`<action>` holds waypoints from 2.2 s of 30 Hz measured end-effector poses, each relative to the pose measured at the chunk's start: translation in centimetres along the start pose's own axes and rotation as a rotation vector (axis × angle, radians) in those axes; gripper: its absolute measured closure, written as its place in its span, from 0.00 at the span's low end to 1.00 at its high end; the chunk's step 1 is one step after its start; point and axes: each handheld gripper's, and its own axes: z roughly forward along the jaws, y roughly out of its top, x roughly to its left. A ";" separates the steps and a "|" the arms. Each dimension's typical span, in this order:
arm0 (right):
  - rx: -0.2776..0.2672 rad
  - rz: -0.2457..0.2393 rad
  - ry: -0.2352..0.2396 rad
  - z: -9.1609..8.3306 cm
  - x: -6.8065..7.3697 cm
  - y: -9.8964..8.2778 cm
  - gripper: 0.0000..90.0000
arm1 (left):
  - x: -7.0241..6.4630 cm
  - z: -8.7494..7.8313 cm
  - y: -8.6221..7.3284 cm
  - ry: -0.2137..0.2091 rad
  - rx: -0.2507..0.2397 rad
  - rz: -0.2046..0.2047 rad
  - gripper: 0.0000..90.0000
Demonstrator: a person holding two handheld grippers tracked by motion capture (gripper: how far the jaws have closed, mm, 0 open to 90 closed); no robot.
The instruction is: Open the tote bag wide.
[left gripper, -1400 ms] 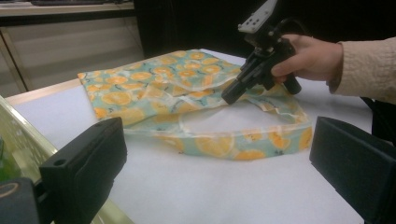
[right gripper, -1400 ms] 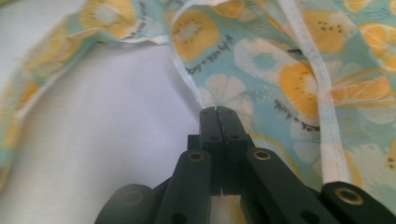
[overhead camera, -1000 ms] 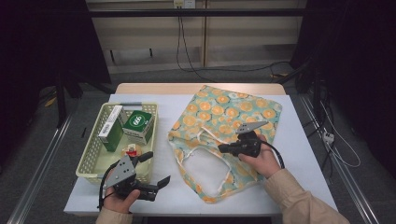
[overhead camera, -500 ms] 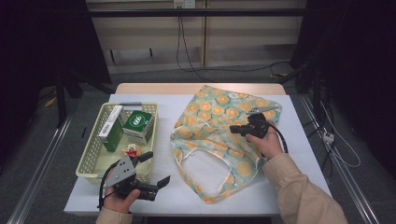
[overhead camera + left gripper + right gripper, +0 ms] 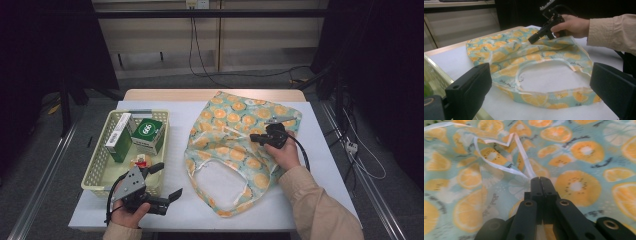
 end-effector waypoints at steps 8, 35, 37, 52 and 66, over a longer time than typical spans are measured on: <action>0.032 0.025 -0.003 0.4 -0.3 -0.5 0.94 | 0.1 0.0 -0.1 0.001 0.000 -0.009 0.04; -0.032 -0.112 0.188 -3.2 6.8 2.8 0.94 | -0.1 0.3 0.1 -0.003 0.000 -0.002 0.04; -0.015 -0.128 0.217 -2.7 7.3 2.5 0.98 | -0.2 0.4 0.1 -0.008 0.001 -0.009 0.04; 0.089 -0.152 0.100 0.8 6.5 -0.1 0.57 | -0.1 0.4 -0.1 -0.006 0.004 -0.009 0.04; 0.076 -0.142 0.041 1.0 4.2 -1.0 0.87 | 0.0 0.5 -0.2 -0.008 0.010 -0.011 0.04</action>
